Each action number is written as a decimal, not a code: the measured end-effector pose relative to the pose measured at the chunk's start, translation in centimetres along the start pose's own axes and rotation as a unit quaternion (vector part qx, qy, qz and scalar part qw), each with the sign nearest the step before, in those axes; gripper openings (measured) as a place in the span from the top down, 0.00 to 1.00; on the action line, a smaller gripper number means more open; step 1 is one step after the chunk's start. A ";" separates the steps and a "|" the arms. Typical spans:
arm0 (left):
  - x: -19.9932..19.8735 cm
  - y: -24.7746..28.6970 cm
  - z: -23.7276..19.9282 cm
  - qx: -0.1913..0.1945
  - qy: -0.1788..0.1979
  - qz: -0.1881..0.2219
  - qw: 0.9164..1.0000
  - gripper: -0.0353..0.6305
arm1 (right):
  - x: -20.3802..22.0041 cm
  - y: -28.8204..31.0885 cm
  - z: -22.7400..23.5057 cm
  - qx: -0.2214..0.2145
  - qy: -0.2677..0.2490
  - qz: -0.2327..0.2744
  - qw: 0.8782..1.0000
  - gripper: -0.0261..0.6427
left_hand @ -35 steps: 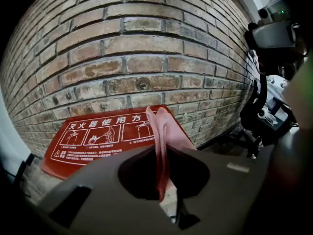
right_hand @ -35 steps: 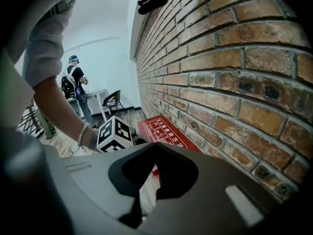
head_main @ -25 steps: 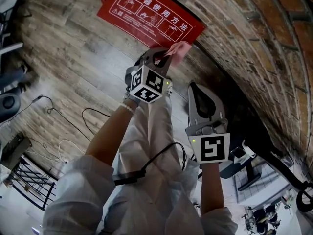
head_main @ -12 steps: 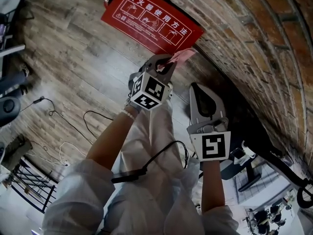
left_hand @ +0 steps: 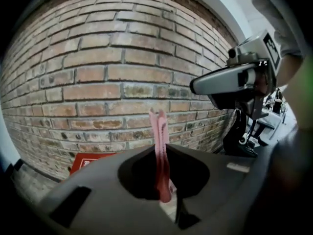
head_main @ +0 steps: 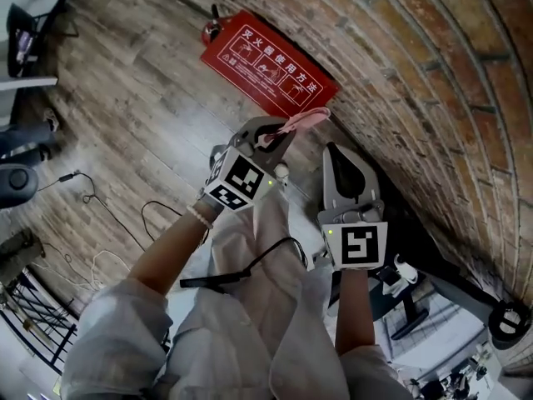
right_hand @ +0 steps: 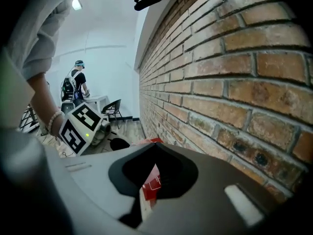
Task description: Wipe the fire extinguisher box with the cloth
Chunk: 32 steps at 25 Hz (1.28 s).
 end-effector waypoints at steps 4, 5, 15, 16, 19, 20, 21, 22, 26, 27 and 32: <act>-4.1 -3.3 0.5 -0.006 0.014 0.019 1.000 0.93 | -3.7 -1.4 0.6 0.007 -0.018 0.018 1.000 0.95; -5.1 -4.0 0.5 -0.008 0.016 0.024 1.000 0.93 | -4.5 -1.7 0.7 0.008 -0.023 0.022 0.999 0.95; -15.4 -12.8 0.4 -0.050 0.028 0.096 0.994 0.93 | -12.6 -5.2 2.1 0.023 -0.065 0.063 0.996 0.95; -16.3 -13.6 0.3 -0.056 0.028 0.104 0.993 0.93 | -13.4 -5.5 2.3 0.025 -0.068 0.069 0.995 0.95; -18.6 -15.8 0.3 -0.070 0.032 0.123 0.989 0.93 | -15.2 -6.4 2.6 0.034 -0.073 0.088 0.993 0.95; -19.2 -16.5 0.4 -0.073 0.034 0.127 0.989 0.93 | -15.6 -6.8 2.6 0.036 -0.074 0.091 0.992 0.95; -19.8 -17.2 0.4 -0.078 0.035 0.133 0.987 0.93 | -15.9 -7.1 2.6 0.038 -0.073 0.093 0.992 0.95; -20.3 -17.9 0.4 -0.082 0.035 0.139 0.986 0.93 | -16.2 -7.3 2.6 0.040 -0.073 0.095 0.992 0.95; -21.9 -19.9 0.3 -0.102 0.030 0.154 0.982 0.93 | -17.0 -7.9 3.1 0.047 -0.070 0.103 0.991 0.95; -22.0 -20.1 0.2 -0.106 0.029 0.156 0.982 0.93 | -17.1 -8.0 3.3 0.049 -0.070 0.104 0.991 0.95; -22.6 -21.3 -0.3 -0.122 0.041 0.164 0.978 0.93 | -18.3 -8.0 3.2 0.048 -0.074 0.114 0.990 0.95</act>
Point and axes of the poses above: the fingertips, and each gripper's own axes: y forward along the fingers, z to its right, x out of its underside, the point moved 2 cm from there along -y, backward along the fingers, and after that the axes turned 7 degrees about -y, right-handed, at the moved point
